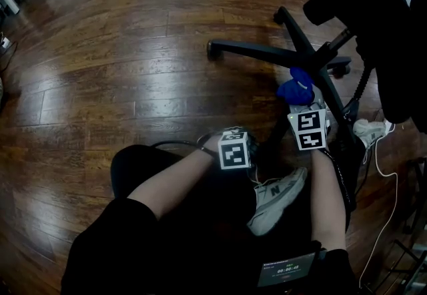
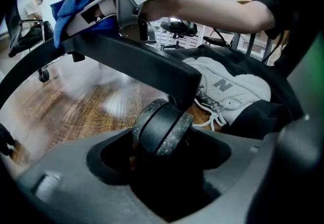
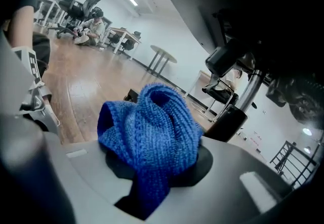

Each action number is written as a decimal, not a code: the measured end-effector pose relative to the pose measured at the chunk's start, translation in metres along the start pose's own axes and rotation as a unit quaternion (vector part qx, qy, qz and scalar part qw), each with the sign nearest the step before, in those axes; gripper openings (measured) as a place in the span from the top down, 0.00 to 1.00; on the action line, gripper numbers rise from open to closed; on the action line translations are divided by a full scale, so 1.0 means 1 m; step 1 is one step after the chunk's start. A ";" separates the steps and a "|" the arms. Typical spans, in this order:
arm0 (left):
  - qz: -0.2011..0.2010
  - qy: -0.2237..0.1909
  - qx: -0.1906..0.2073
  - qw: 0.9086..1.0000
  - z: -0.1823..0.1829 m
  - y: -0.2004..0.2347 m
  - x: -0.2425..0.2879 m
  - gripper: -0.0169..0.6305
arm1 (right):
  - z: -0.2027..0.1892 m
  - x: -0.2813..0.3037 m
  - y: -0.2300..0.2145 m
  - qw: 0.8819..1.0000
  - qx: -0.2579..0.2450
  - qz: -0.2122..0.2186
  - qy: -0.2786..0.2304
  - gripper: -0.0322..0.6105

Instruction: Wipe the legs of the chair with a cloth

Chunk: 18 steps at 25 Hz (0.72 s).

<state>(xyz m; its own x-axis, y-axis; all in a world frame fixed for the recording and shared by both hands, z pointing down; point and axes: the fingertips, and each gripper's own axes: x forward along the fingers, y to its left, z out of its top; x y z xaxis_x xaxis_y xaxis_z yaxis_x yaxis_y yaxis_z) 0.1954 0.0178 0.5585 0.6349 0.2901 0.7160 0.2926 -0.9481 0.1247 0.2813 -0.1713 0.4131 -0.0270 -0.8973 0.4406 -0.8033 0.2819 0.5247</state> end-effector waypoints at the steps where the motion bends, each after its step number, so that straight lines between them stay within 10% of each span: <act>1: 0.000 -0.001 -0.001 1.000 0.000 0.000 0.000 0.42 | -0.001 -0.003 0.002 1.000 0.006 0.000 -0.003 0.80; 18: 0.015 0.022 0.010 1.000 -0.001 -0.001 0.003 0.42 | -0.009 -0.097 0.144 0.992 -0.070 0.103 -0.014 0.79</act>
<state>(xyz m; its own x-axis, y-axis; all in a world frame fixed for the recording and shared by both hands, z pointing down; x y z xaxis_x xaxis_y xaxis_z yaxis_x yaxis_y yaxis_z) 0.1968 0.0196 0.5614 0.6115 0.2546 0.7492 0.2886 -0.9534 0.0885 0.1737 -0.0412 0.4520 -0.2002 -0.8246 0.5291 -0.6888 0.5025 0.5226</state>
